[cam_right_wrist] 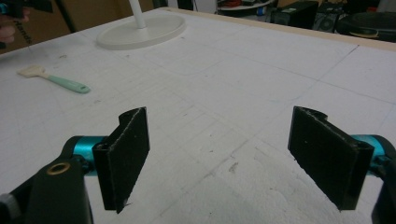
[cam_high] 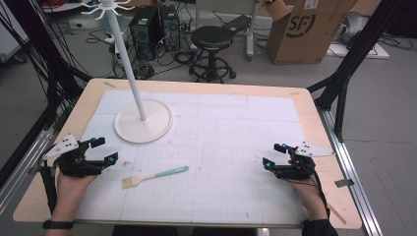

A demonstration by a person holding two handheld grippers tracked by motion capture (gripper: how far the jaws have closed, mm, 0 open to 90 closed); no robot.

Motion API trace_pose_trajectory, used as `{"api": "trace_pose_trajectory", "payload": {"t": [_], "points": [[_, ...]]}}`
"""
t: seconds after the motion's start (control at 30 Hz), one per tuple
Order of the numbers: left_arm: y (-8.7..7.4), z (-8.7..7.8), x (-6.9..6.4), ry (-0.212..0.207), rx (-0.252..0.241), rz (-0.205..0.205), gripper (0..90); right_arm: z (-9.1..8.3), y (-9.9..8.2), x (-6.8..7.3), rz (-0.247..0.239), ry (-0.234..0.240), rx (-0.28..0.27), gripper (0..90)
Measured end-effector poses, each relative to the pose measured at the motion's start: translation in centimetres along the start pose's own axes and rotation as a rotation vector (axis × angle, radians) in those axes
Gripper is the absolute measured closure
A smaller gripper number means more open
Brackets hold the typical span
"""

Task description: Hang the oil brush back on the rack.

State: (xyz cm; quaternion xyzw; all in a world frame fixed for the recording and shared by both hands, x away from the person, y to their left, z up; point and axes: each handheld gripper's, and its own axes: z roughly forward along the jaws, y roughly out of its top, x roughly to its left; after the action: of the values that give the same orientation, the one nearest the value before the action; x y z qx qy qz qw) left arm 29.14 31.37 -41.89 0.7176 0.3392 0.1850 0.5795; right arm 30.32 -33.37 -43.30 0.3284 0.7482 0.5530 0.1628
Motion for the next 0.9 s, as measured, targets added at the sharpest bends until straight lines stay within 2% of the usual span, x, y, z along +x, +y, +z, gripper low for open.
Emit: {"api": "trace_pose_trajectory", "payload": {"t": [0.23,0.3,0.5,0.9], "points": [[0.4,1.3,-1.2,-0.133,0.037,0.053,11.7,-0.1,-0.1,0.0,0.002,-0.003,0.005,20.3],[0.4,1.8,-1.6,-0.159,0.048,0.056,11.7,0.0,-0.1,-0.1,0.002,-0.003,0.006,20.3],[0.3,3.5,-2.9,-0.228,0.112,0.101,11.9,0.1,-0.2,-0.1,-0.003,-0.001,0.017,20.4],[-0.4,6.6,-5.3,-0.288,0.254,0.167,13.6,0.2,-0.3,0.0,-0.012,0.0,0.03,20.5]]}}
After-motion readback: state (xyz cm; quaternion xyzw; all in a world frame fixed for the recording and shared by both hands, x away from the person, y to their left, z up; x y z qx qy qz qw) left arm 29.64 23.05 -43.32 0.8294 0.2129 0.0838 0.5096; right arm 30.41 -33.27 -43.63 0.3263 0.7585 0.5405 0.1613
